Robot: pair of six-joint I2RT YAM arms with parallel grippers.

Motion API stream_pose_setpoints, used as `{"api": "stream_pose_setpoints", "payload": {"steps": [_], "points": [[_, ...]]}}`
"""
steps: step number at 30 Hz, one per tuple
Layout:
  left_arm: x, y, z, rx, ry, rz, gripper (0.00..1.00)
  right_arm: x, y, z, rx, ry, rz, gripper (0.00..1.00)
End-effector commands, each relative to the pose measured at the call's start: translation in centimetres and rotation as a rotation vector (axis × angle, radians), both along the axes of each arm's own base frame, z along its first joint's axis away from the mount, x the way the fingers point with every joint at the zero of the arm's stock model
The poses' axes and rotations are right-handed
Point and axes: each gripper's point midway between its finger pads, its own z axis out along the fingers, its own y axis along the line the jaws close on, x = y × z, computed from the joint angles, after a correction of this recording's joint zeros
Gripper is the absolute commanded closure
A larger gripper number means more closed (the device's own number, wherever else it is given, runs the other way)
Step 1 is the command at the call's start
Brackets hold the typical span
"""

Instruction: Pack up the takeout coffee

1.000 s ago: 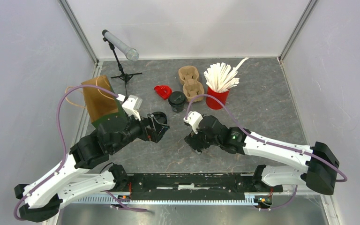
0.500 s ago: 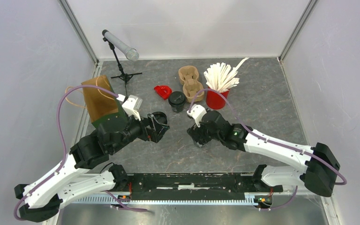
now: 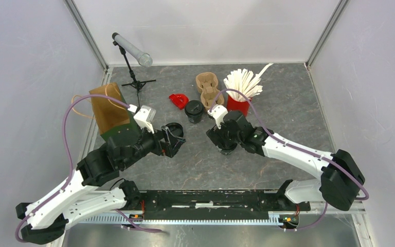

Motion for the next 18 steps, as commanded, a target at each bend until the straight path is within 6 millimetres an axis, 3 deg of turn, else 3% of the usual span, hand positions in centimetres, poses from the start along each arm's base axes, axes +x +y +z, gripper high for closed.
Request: {"api": "stream_pose_setpoints", "payload": {"steps": [1, 6, 11, 15, 18], "points": [[0.6, 0.2, 0.6, 0.019, -0.051, 0.006, 0.00, 1.0, 1.3, 3.9, 0.086, -0.081, 0.017, 0.03], [0.6, 0.1, 0.4, 0.026, -0.048, 0.006, 0.00, 0.2, 0.5, 5.1, 0.096, -0.086, 0.018, 0.02], [0.6, 0.3, 0.5, 0.025, -0.056, 0.006, 0.00, -2.0, -1.7, 4.9, 0.135, -0.052, -0.030, 0.07], [0.6, 0.4, 0.8, 0.027, -0.061, 0.008, 0.00, -4.9, -3.4, 2.9, 0.180, 0.006, -0.039, 0.15], [0.7, 0.3, 0.9, 0.027, -0.063, 0.007, 0.00, -6.8, -4.6, 0.8, 0.207, 0.055, -0.063, 0.26]]}}
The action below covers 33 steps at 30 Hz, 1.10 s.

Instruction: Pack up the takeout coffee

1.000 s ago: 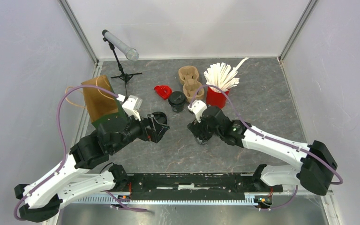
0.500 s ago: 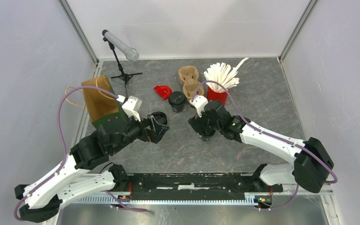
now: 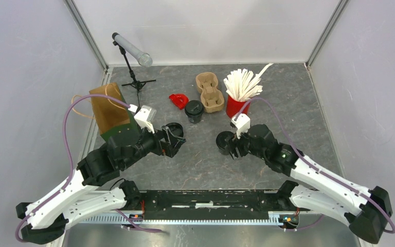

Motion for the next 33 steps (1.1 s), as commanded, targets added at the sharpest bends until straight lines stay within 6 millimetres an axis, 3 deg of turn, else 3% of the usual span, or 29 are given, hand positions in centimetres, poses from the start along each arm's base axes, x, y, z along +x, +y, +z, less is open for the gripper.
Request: {"api": "stream_pose_setpoints", "payload": {"steps": [1, 5, 10, 20, 33], "points": [[0.6, 0.3, 1.0, 0.023, -0.062, 0.004, 0.00, -3.0, -1.4, -3.8, 0.039, 0.120, -0.022, 0.30], [0.7, 0.2, 1.0, 0.025, -0.061, 0.003, 0.00, -4.2, -2.0, -6.2, 0.100, 0.145, -0.045, 0.31], [0.6, 0.1, 1.1, 0.020, -0.056, -0.002, 0.00, -4.1, -1.9, -7.9, 0.164, 0.122, -0.065, 0.20], [0.7, 0.1, 1.0, 0.022, -0.053, 0.003, 0.00, -2.8, -0.6, -8.7, 0.226, 0.046, -0.052, 0.14], [0.7, 0.2, 0.6, 0.028, -0.053, 0.009, 0.00, -1.3, 0.5, -8.9, 0.235, 0.022, -0.066, 0.20]]}}
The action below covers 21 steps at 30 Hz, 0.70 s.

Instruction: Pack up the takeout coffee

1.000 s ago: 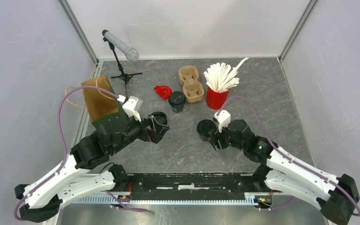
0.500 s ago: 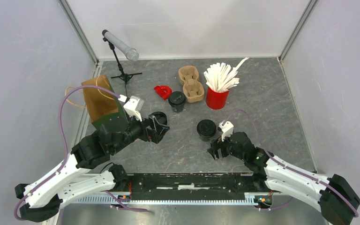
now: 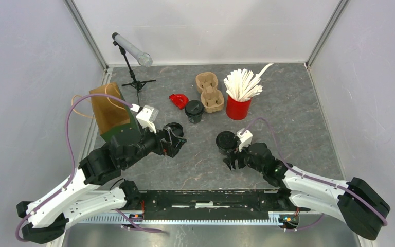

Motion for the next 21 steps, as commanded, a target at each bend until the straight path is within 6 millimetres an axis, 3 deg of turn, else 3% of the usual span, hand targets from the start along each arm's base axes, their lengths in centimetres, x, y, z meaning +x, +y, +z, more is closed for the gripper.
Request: {"api": "stream_pose_setpoints", "payload": {"steps": [1, 9, 21], "points": [[0.5, 0.4, 1.0, 0.002, -0.051, 0.014, 0.00, 1.3, 1.1, 1.8, 0.062, -0.068, -0.016, 0.21], [0.5, 0.4, 1.0, -0.002, -0.050, 0.013, 0.00, 2.5, 1.4, 1.7, 0.066, -0.092, -0.049, 0.24], [1.2, 0.2, 0.6, 0.049, -0.049, 0.025, 0.00, 6.9, 2.3, 2.9, 0.020, -0.171, -0.123, 0.25]]}}
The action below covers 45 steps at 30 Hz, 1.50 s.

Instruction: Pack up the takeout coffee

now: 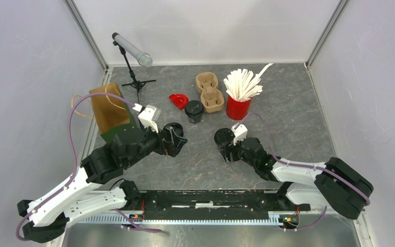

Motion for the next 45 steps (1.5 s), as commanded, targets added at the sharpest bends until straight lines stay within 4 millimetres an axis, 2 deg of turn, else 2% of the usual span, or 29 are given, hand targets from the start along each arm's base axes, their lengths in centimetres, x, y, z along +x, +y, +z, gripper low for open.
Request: {"api": "stream_pose_setpoints", "payload": {"steps": [1, 5, 8, 12, 20, 24, 32, 37, 42, 45], "points": [[1.1, 0.3, 0.9, 0.038, -0.049, 0.029, 0.00, 3.7, 1.6, 3.9, 0.053, -0.120, -0.037, 0.25], [1.7, 0.8, 1.1, 0.065, -0.049, 0.069, 0.00, 5.1, 2.4, 4.5, 0.061, -0.126, -0.029, 0.25], [2.6, 2.0, 1.1, 0.112, -0.044, 0.155, 0.00, 6.2, 2.7, 4.3, 0.062, -0.121, -0.034, 0.25], [3.4, 3.6, 1.9, 0.170, -0.044, 0.248, 0.00, 7.1, 3.0, 4.1, 0.065, -0.110, -0.022, 0.25], [4.0, 4.6, 3.6, 0.262, -0.055, 0.290, 0.00, 6.8, 3.4, 4.0, 0.071, -0.114, 0.030, 0.25], [4.0, 5.0, 4.2, 0.285, -0.036, 0.308, 0.02, 6.7, 3.8, 5.1, 0.076, -0.130, 0.055, 0.23], [3.5, 7.5, 5.3, 0.336, -0.001, 0.394, 0.05, 7.7, 4.9, 6.8, 0.106, -0.136, 0.050, 0.21], [2.7, 9.5, 7.5, 0.319, -0.017, 0.429, 0.06, 9.2, 5.6, 8.3, 0.098, -0.149, 0.027, 0.22], [2.3, 11.3, 8.3, 0.357, -0.028, 0.473, 0.06, 10.8, 6.3, 8.3, 0.062, -0.150, 0.010, 0.22], [2.1, 11.2, 8.1, 0.346, -0.021, 0.462, 0.06, 11.3, 6.6, 7.3, 0.029, -0.140, 0.013, 0.26]]}}
